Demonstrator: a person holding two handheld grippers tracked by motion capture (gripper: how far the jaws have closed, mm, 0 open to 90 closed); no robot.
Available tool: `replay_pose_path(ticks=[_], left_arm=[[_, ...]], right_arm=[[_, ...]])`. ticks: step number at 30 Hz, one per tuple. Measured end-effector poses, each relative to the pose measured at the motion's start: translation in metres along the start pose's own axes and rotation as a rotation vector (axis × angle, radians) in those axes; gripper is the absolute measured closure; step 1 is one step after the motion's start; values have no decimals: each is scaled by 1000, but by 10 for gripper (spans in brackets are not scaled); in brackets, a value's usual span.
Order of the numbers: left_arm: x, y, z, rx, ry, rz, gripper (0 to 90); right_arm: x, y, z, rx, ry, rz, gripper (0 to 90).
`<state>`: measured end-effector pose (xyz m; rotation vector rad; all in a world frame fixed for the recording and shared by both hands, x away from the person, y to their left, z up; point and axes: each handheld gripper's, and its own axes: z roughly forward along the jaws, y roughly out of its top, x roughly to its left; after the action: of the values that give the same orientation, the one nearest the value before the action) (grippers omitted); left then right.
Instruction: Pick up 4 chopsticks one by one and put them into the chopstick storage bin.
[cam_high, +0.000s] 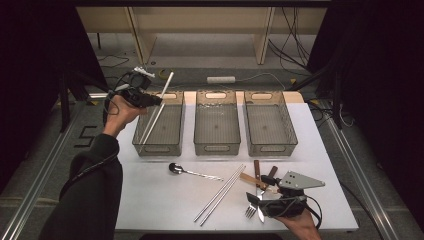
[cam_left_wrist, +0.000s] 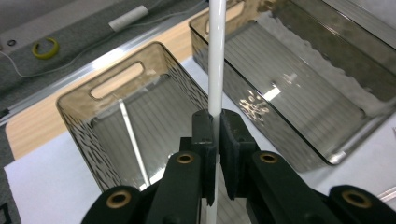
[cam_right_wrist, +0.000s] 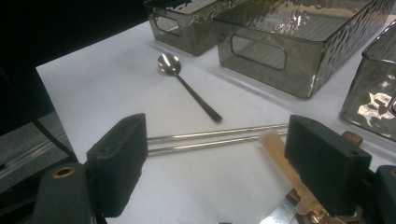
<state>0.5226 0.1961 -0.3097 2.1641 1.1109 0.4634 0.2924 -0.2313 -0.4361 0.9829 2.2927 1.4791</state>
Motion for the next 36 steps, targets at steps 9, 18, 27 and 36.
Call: replay_pose_path(ticks=[9,18,27,36], left_arm=[[10,-3,16,-6,46,-21,846],[16,-18,34,10,74,-51,846],[14,-27,49,49,77,-44,844],[9,-24,53,54,99,-87,558]], right_arm=[[0,0,0,-2,3,-1,225],[0,0,0,0,3,0,224],[0,0,0,1,3,-1,225],[0,0,0,-2,4,0,225]])
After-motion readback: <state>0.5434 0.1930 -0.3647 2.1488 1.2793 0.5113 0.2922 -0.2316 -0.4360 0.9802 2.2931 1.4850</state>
